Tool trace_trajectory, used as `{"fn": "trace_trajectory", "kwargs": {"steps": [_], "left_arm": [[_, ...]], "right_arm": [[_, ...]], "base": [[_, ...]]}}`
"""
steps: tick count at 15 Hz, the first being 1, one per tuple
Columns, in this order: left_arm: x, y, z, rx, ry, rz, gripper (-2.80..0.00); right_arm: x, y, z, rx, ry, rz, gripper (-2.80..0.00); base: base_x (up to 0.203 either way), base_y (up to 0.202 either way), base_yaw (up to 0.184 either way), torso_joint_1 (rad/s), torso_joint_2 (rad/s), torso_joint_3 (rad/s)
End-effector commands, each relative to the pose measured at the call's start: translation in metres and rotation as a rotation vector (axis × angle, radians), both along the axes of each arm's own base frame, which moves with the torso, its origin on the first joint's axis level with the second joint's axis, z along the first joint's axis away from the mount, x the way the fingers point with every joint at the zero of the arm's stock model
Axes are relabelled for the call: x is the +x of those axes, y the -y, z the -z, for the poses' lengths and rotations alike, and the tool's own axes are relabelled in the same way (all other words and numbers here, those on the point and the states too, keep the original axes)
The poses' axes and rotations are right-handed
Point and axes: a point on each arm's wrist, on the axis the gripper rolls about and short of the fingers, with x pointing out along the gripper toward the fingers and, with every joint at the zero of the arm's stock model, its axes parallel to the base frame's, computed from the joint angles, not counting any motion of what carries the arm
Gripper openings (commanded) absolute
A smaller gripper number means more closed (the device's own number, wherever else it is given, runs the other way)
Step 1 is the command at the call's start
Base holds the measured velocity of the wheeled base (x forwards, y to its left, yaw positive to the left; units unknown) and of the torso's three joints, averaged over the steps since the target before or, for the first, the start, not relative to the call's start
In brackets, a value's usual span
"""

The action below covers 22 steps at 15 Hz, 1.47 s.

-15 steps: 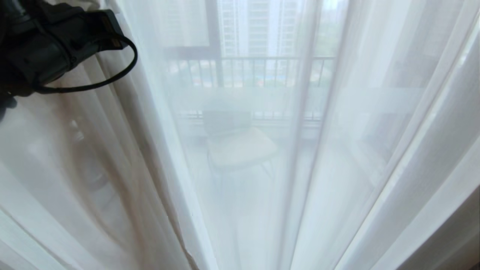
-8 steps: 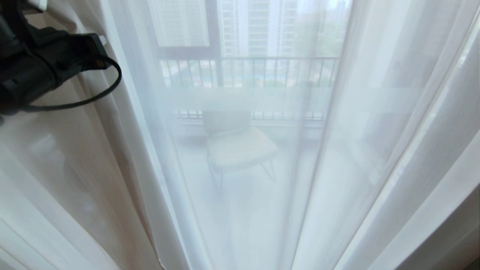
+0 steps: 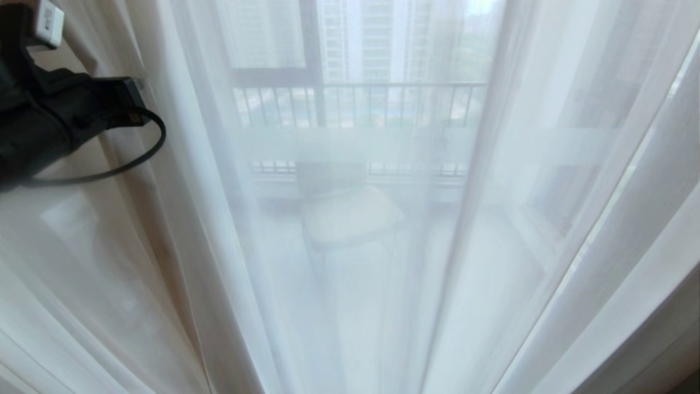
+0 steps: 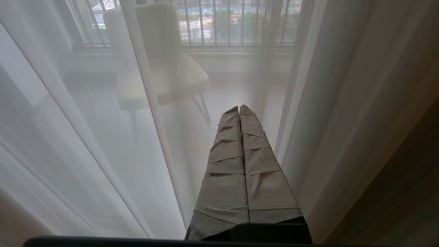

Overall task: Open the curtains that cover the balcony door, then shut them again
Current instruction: Close the inner curtains on both sides

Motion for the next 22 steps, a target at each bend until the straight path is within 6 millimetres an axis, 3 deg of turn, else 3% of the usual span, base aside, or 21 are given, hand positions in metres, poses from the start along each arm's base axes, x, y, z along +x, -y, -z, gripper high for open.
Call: {"fn": "trace_trajectory", "kwargs": {"steps": [1,5,6,13,22], "left_arm": [[-0.001,-0.001,0.003,0.0,-0.007,-0.002,-2.8],[-0.005,0.0,0.007,0.001,-0.019,-0.001,-2.8],[-0.006,-0.001,0.007,0.001,-0.02,-0.001,0.0],[-0.036,-0.003,0.001,-0.004,0.015,-0.001,0.0],[-0.137,-0.019,0.009,-0.011,0.099,-0.071,0.0]], "right_arm": [[0.0,0.0,0.0,0.0,0.0,0.0,-2.8],[0.0,0.0,0.0,0.0,0.0,0.0,-2.8],[0.0,0.0,0.0,0.0,0.0,0.0,-2.8],[0.0,0.0,0.0,0.0,0.0,0.0,-2.8],[0.0,0.0,0.0,0.0,0.0,0.0,-2.8]], "base": [[0.0,0.0,0.0,0.0,0.0,0.0],[0.0,0.0,0.0,0.0,0.0,0.0],[0.0,0.0,0.0,0.0,0.0,0.0],[0.0,0.0,0.0,0.0,0.0,0.0],[0.0,0.0,0.0,0.0,0.0,0.0]]}}
